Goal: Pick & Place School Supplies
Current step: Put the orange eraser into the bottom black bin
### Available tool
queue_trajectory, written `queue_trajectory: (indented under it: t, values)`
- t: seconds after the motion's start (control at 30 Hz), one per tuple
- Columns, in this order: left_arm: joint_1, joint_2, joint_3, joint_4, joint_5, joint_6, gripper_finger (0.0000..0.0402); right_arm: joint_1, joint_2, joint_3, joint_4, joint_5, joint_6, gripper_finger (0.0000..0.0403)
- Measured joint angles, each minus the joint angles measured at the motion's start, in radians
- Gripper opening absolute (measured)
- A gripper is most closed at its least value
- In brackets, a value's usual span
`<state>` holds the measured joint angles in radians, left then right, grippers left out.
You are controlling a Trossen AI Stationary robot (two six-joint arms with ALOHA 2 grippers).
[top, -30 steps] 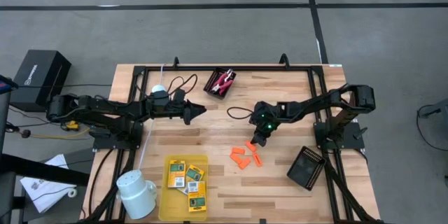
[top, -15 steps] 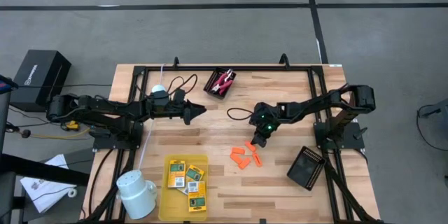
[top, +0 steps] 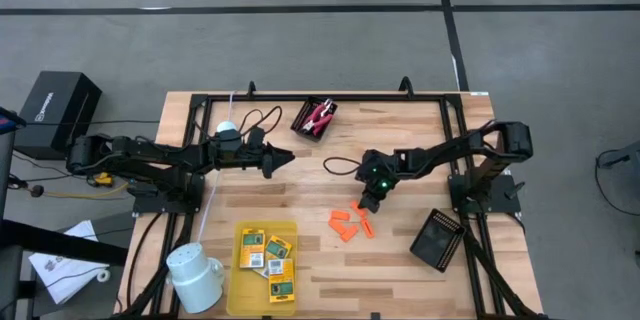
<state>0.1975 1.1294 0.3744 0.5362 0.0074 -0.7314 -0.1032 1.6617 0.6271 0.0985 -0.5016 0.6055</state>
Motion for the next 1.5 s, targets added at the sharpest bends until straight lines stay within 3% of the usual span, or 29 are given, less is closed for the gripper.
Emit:
queue_trajectory:
  t: [0.23, 1.5]
  values:
    - [0.0, 0.0, 0.0, -0.002, 0.0, -0.003, 0.0145, 0.005, 0.074, 0.008, 0.113, -0.009, 0.058, 0.0]
    - [0.0, 0.0, 0.0, -0.005, 0.078, -0.007, 0.0145, -0.115, 0.075, 0.023, -0.097, -0.04, -0.095, 0.0]
